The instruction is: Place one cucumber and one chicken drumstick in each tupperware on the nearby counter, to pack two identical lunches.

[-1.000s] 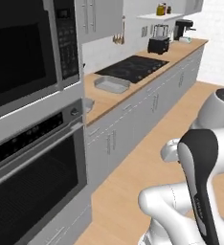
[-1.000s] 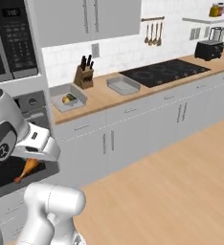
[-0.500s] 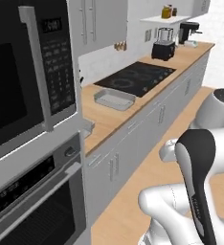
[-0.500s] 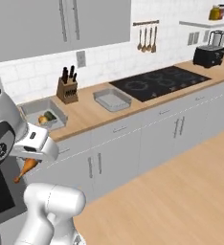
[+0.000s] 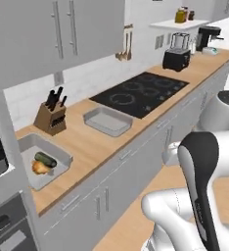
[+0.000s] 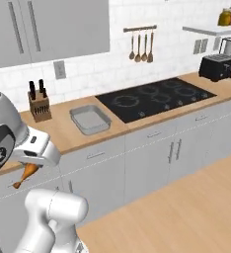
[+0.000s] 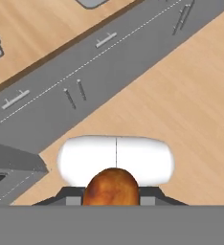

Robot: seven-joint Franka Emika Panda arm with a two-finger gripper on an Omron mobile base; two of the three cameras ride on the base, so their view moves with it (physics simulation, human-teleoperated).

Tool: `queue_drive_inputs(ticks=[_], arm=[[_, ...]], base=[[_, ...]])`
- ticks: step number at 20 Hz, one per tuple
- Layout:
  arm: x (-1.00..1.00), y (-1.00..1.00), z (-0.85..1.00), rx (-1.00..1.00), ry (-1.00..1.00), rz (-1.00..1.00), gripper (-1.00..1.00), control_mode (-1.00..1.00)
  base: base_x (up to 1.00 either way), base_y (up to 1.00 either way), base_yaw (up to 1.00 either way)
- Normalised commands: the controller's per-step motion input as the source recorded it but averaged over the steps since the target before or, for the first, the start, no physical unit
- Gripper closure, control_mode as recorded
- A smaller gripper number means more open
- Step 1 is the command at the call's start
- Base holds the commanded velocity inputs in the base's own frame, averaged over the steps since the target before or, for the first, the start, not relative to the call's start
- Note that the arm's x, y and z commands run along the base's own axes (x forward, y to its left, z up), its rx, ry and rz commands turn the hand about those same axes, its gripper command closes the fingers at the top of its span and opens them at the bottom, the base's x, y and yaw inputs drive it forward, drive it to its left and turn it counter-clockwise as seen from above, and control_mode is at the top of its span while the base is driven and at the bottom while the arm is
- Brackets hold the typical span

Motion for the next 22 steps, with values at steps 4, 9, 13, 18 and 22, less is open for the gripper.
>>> queue_drive_inputs(ticks=[4, 9, 13, 18, 22], arm=[[0.0, 0.0, 0.0, 0.0, 0.0, 0.0, 1.0, 1.0], [0.0, 0.0, 0.0, 0.0, 0.0, 0.0, 1.0, 1.0], [0.0, 0.0, 0.0, 0.0, 0.0, 0.0, 1.0, 1.0], [0.0, 0.0, 0.0, 0.0, 0.0, 0.0, 1.0, 1.0], [0.0, 0.0, 0.0, 0.0, 0.0, 0.0, 1.0, 1.0]], base=[[0.92, -0.76, 0.53], [0.74, -0.76, 0.68], [0.69, -0.63, 0.74], [0.77, -0.41, 0.49], [0.57, -0.05, 0.04]])
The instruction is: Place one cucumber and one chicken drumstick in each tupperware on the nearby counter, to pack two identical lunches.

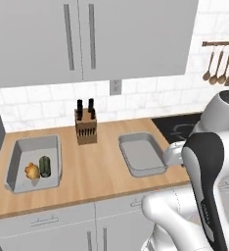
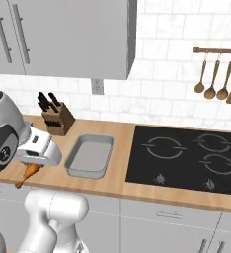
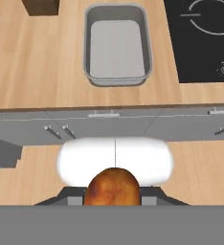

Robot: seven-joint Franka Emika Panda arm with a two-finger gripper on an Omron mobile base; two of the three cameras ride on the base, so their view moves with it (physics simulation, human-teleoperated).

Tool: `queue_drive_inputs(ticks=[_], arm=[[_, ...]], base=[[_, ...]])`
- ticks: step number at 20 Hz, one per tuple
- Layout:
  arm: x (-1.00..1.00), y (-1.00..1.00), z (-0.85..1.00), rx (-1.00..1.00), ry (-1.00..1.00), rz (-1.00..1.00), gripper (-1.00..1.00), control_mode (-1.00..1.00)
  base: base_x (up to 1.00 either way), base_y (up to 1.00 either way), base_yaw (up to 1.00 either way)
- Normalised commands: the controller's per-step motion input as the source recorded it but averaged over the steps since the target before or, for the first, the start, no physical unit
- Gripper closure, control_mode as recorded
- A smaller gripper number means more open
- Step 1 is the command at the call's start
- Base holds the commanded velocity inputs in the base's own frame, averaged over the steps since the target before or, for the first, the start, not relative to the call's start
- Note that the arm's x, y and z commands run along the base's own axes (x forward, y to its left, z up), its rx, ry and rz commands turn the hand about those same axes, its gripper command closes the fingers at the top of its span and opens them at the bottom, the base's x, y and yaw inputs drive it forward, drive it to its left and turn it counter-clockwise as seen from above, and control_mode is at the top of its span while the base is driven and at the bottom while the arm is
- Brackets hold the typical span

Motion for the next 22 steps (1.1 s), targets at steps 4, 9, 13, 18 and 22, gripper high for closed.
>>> queue_drive_inputs(ticks=[4, 9, 13, 18, 22], arm=[[0.0, 0.0, 0.0, 0.0, 0.0, 0.0, 1.0, 1.0], [0.0, 0.0, 0.0, 0.0, 0.0, 0.0, 1.0, 1.0], [0.59, 0.0, -0.06, 0.0, 0.0, 0.0, 1.0, -1.0], [0.99, 0.0, -0.51, 0.0, -0.04, 0.0, 1.0, -1.0], [0.91, 0.0, -0.9, 0.0, -0.09, 0.0, 1.0, -1.0]], base=[[0.52, 0.0, 0.01], [0.19, 0.0, 0.0], [0.0, 0.0, 0.0], [0.0, 0.0, 0.0], [0.0, 0.0, 0.0]])
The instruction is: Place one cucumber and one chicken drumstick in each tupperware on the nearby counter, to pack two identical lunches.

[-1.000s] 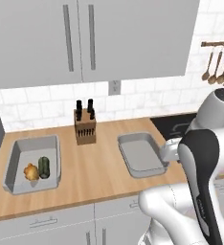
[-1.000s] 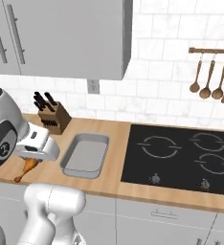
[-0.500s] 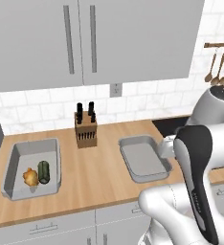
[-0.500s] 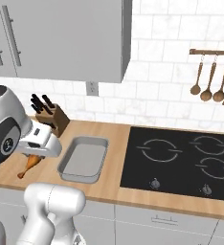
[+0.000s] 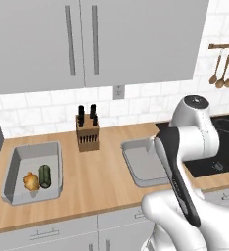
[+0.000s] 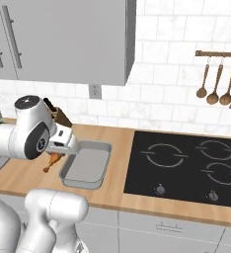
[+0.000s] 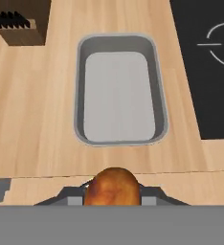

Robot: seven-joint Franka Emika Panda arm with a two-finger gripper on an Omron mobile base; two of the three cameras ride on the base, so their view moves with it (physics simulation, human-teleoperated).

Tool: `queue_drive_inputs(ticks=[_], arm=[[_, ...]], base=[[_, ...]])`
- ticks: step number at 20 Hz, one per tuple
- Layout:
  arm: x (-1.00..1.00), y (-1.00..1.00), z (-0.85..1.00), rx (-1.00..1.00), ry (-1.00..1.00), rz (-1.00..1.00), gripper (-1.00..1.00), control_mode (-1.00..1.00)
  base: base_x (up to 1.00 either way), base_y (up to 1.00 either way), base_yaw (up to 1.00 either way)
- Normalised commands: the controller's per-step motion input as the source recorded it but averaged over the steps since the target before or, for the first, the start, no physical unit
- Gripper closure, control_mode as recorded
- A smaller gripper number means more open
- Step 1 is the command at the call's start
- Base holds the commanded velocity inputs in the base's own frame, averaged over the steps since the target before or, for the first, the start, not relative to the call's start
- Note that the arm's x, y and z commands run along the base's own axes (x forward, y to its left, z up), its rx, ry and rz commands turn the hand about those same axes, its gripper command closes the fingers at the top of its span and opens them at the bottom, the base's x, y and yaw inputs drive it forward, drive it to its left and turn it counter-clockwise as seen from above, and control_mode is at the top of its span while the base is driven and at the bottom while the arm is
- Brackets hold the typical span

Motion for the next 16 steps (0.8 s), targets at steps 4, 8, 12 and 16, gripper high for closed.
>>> queue_drive_inputs(ticks=[4, 8, 12, 16], arm=[[1.0, 0.0, -0.53, 0.0, -0.01, 0.0, 1.0, -1.0], [1.0, -0.05, -0.31, 0.0, 0.08, 0.0, 1.0, -1.0], [1.0, -0.05, -0.61, 0.0, 0.11, 0.0, 1.0, -1.0], [1.0, -0.08, -0.82, 0.0, 0.0, 0.0, 1.0, -1.0]], base=[[0.0, 0.0, 0.0], [0.0, 0.0, 0.0], [0.0, 0.0, 0.0], [0.0, 0.0, 0.0]])
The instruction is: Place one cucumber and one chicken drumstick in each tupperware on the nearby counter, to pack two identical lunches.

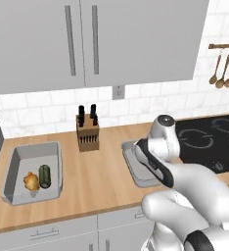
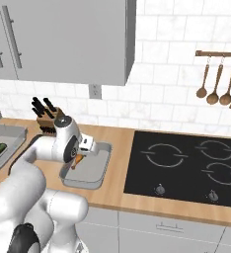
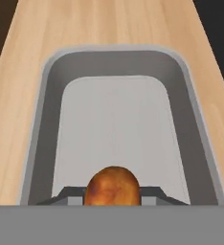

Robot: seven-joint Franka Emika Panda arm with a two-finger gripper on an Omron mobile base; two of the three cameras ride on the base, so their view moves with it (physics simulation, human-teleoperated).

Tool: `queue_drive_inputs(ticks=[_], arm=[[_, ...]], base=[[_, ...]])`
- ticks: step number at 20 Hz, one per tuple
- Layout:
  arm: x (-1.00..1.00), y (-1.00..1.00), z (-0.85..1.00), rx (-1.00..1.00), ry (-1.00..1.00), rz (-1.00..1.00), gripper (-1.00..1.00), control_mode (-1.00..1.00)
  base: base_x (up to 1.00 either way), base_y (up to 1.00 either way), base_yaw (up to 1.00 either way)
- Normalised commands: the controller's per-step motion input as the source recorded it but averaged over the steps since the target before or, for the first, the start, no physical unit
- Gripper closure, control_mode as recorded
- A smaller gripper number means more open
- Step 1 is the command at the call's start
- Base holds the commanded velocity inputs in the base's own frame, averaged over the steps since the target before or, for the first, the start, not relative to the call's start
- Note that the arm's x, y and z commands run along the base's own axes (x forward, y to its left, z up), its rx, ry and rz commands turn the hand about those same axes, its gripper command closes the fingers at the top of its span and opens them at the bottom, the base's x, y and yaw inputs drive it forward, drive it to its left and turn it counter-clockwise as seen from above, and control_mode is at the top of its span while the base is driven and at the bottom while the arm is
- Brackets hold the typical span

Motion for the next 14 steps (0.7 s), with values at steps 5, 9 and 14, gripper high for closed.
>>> queue_drive_inputs(ticks=[5, 9, 14], arm=[[0.53, -0.01, -0.43, 0.0, -0.02, 0.0, -1.0, -1.0], [0.36, 0.0, -0.13, 0.0, -0.03, 0.0, -1.0, -1.0], [-0.03, 0.0, 0.04, 0.0, 0.0, 0.0, -1.0, -1.0]], base=[[0.0, 0.0, 0.0], [0.0, 0.0, 0.0], [0.0, 0.0, 0.0]])
